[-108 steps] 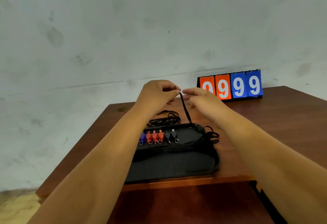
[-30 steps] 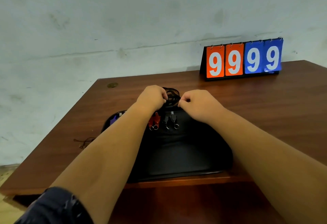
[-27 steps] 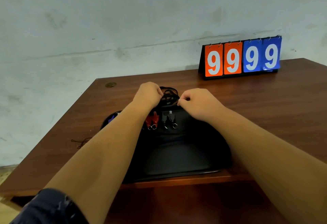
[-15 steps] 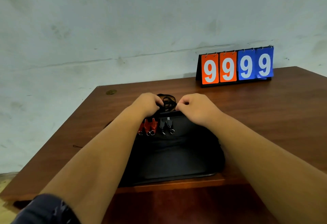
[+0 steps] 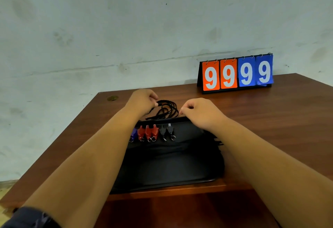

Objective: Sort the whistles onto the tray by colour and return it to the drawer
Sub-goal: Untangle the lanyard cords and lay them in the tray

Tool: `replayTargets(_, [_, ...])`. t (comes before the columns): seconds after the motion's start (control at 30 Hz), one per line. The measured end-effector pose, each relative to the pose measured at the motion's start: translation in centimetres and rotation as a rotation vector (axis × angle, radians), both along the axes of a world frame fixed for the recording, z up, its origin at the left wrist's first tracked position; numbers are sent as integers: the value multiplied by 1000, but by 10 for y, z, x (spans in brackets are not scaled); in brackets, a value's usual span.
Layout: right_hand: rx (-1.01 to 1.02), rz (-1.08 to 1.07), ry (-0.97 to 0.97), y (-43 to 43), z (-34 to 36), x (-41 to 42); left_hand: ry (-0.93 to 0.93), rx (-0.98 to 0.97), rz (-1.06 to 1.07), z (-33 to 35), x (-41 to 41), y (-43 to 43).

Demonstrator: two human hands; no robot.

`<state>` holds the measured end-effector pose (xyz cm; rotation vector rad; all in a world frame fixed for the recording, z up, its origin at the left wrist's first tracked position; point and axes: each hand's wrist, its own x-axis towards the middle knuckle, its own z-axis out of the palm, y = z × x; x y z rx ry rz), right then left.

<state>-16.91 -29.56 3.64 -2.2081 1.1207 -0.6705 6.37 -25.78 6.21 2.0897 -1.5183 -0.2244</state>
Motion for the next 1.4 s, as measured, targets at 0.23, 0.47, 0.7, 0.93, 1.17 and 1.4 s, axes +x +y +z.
replayTargets(0.23, [-5,-31,-86,15,23,7,-36,-217,-31,49,-3,21])
replayTargets(0.47, [176,64,-290,41,57,28,-29,-321,-93,93,-17,53])
replayTargets(0.7, [254,108,-416,73,79,41,93,-367,-120,127,-25,87])
replayTargets(0.93, [335,149,-488,81,90,15,202,-362,-63,130,4,114])
replayTargets(1.17, [477,234,-453,81,98,-4,124,-281,64,113,28,126])
replayTargets(1.4, [330,80,-565,83,102,-8,62,-192,114,98,41,143])
